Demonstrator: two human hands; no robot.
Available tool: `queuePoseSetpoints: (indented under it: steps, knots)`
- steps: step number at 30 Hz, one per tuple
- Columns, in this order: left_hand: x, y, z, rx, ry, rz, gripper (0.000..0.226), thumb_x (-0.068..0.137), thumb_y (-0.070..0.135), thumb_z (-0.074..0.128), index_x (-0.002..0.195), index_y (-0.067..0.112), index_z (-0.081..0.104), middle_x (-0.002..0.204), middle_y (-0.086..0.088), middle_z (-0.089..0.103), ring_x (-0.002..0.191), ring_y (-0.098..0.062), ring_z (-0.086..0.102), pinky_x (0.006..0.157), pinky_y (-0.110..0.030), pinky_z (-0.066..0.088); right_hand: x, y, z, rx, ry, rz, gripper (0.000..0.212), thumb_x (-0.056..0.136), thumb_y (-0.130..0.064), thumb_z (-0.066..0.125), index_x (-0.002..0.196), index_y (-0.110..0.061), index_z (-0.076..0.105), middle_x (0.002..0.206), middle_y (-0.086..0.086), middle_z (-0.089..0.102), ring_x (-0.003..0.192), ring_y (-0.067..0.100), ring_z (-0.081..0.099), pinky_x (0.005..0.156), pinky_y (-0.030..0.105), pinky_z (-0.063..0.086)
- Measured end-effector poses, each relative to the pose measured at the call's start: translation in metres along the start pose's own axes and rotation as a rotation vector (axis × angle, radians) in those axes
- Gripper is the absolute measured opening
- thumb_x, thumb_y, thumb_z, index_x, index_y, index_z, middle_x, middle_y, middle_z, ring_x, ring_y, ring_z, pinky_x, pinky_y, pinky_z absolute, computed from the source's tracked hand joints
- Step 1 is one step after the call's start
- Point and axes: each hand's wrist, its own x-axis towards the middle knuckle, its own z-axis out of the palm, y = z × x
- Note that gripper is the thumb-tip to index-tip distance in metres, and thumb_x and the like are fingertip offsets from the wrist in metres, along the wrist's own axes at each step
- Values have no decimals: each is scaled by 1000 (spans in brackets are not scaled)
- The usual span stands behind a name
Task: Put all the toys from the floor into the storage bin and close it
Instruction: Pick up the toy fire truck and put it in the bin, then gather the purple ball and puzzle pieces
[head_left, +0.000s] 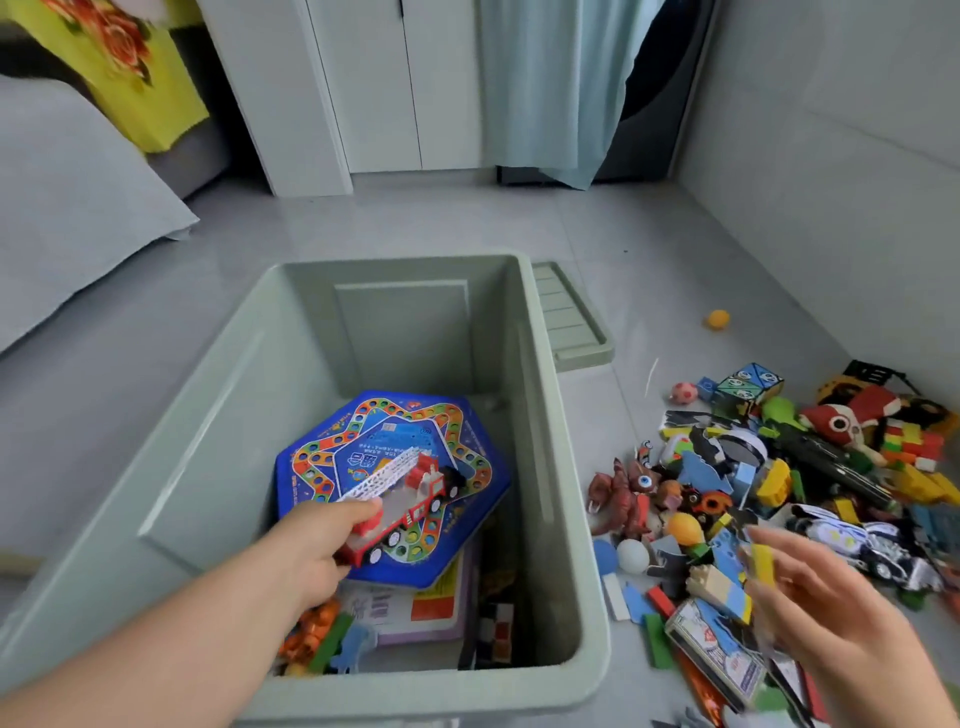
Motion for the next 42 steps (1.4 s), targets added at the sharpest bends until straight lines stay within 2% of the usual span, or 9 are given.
queuePoseSetpoints:
  steps: [4, 7, 11, 15, 22, 26, 32, 37, 42]
  knots:
    - [-2, 1, -5, -33, -20, -86, 10, 92, 4, 54, 82, 4, 53, 60, -15, 64, 26, -21, 53, 24, -26, 40, 15, -72, 75, -184, -438, -265, 40, 81, -10, 67, 103, -43, 64, 87, -21, 63, 68, 4, 58, 60, 16, 51]
    - [-7, 1, -4, -79, -2, 7, 5, 90, 4, 58, 88, 2, 54, 61, -16, 67, 33, -21, 58, 29, -24, 43, 31, -82, 131, -551, -614, -305, 48, 90, -25, 57, 131, -45, 42, 119, -21, 50, 96, 1, 58, 80, 19, 53]
    - [-45, 17, 10, 19, -76, 489, 51, 80, 16, 71, 125, 19, 46, 120, -6, 59, 103, -18, 58, 84, -29, 45, 35, -93, 116, -441, -509, -249, 40, 94, -19, 50, 128, -40, 43, 122, -12, 55, 105, -1, 58, 88, 20, 50]
    - [-121, 22, 53, -8, -646, 784, 57, 63, 17, 83, 111, 30, 56, 91, 5, 68, 82, -7, 64, 70, -17, 50, 13, -77, 40, -237, -278, -169, 28, 89, -8, 56, 101, -32, 63, 94, -5, 69, 86, 7, 65, 79, 25, 55]
    - [-167, -92, 175, 338, -1207, 328, 55, 65, 25, 80, 113, 27, 54, 88, 6, 64, 81, -10, 61, 76, -20, 52, -48, 99, -120, -178, 460, 321, 27, 80, 11, 60, 87, -14, 63, 101, 18, 66, 72, 22, 57, 56, 5, 44]
    - [-164, -174, 222, 447, -1153, 52, 88, 39, 40, 90, 116, 22, 50, 90, 1, 61, 77, -13, 58, 68, -22, 51, -89, 186, -184, -302, 700, 665, 52, 74, -5, 74, 122, -7, 51, 127, 22, 50, 92, 26, 48, 83, 33, 44]
    - [-157, -252, 264, 445, -1011, -266, 85, 46, 26, 91, 120, 12, 53, 93, -14, 59, 78, -23, 59, 62, -27, 54, -69, 249, -238, -639, 559, 793, 105, 66, -35, 80, 147, -26, 14, 149, 15, 20, 132, 35, 29, 108, 39, 27]
    - [-148, -280, 273, 450, -867, -303, 91, 30, 31, 95, 111, 13, 59, 98, -16, 62, 76, -25, 62, 52, -27, 55, -23, 277, -237, -579, 312, 517, 94, 69, -23, 79, 145, -26, 23, 147, 10, 29, 131, 30, 36, 106, 35, 33]
    - [-126, -269, 278, 288, -755, -322, 88, 43, 31, 90, 123, 25, 54, 113, -11, 57, 97, -28, 58, 66, -37, 55, -7, 238, -193, -245, 514, 280, 62, 65, -10, 79, 110, -35, 45, 111, -3, 49, 97, 17, 58, 72, 16, 44]
